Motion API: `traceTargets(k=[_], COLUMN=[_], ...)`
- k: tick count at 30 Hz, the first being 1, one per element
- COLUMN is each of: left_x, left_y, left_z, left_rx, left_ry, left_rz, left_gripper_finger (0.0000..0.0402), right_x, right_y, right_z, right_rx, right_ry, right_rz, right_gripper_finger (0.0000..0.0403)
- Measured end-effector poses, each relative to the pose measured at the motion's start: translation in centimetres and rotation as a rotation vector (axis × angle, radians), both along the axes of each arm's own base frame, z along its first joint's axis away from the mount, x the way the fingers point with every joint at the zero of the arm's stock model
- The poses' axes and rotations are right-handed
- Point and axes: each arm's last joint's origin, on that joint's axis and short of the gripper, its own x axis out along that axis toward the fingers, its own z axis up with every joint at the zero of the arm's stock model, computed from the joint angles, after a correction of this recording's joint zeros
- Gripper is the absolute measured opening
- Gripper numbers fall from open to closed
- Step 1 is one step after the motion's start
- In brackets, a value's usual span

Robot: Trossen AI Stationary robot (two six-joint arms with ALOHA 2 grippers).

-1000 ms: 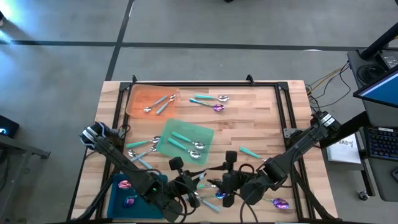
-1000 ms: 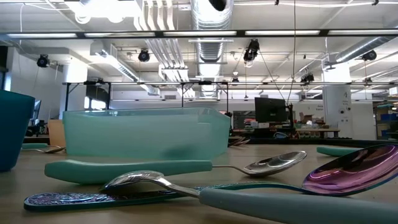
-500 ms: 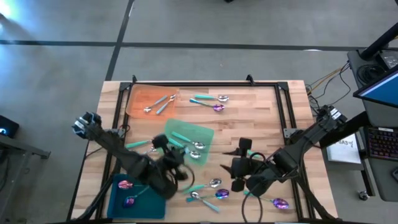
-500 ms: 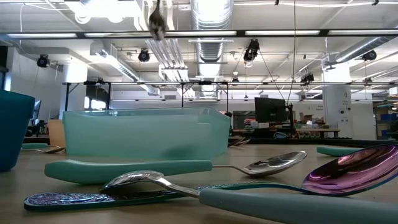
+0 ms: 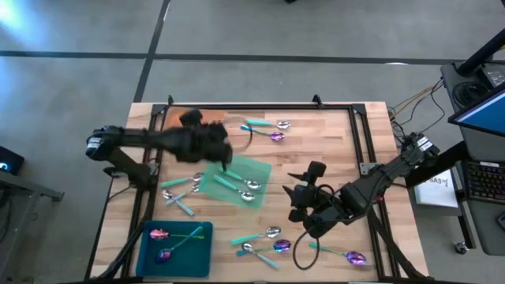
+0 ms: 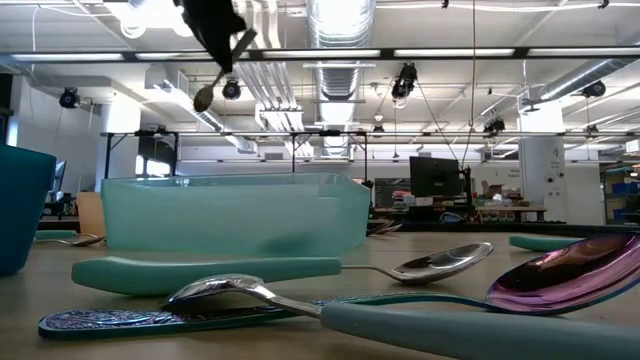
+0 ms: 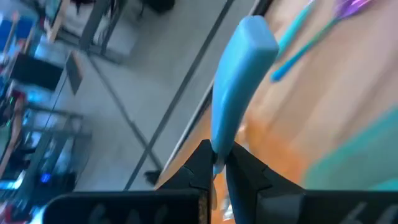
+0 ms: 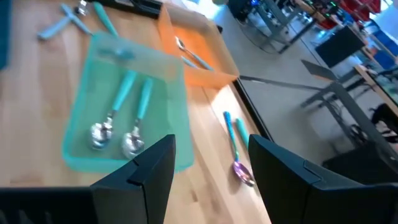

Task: Sort silverware by color (type)
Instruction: Put the blue spoon into the orange bin

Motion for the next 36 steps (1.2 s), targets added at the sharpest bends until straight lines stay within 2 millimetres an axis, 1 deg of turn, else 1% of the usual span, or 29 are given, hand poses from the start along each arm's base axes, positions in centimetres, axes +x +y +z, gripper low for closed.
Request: traceTargets(k=[4,7,9,13,18,20,22,27,30,33,36], left_x=[-0.9,-1.7,-2.2,-2.6,-3.1,-3.6,-4.0,-4.8,-5.1,-5.3,-5.5], left_y=[4.6,7.5,9.2,12.0,14.5,15.3,15.9,15.9,15.6,15.5,15.3], left_z=[0.2,0.2,0.1,0.0,-0.6,-1.3,-2.6,-7.2,-9.7,-11.1,-11.6], left_rx=[0.007,-0.003,-0.043,-0.164,-0.273,-0.301,-0.332,-0.41,-0.427,-0.433,-0.441], left_ry=[0.088,0.138,0.151,0.124,0.085,0.085,0.092,0.147,0.15,0.156,0.169], left_rz=[0.095,0.158,0.178,0.131,0.09,0.107,0.128,0.15,0.148,0.149,0.154], left_gripper_finger=[0.0008,0.0008,0.0008,0.0008,0.0008,0.0008,0.0008,0.0008,0.0008,0.001,0.0032], right_x=[0.3,0.5,0.6,0.9,1.2,1.3,1.3,1.1,1.0,0.9,0.8], right_y=[-1.3,-2.4,-3.3,-5.2,-7.6,-8.4,-9.0,-10.2,-10.5,-10.5,-10.5], right_z=[-0.9,-1.6,-2.1,-2.7,-3.2,-3.4,-3.8,-4.9,-5.0,-5.0,-4.7], right_rx=[-0.022,-0.043,-0.057,-0.079,-0.087,-0.089,-0.093,-0.104,-0.105,-0.106,-0.103], right_ry=[0.036,0.074,0.102,0.153,0.185,0.197,0.211,0.252,0.272,0.276,0.269], right_rz=[-0.041,-0.078,-0.104,-0.166,-0.244,-0.27,-0.292,-0.326,-0.334,-0.333,-0.331], right_gripper_finger=[0.0194,0.0194,0.0194,0.0194,0.0194,0.0194,0.0194,0.0194,0.0194,0.0194,0.0194])
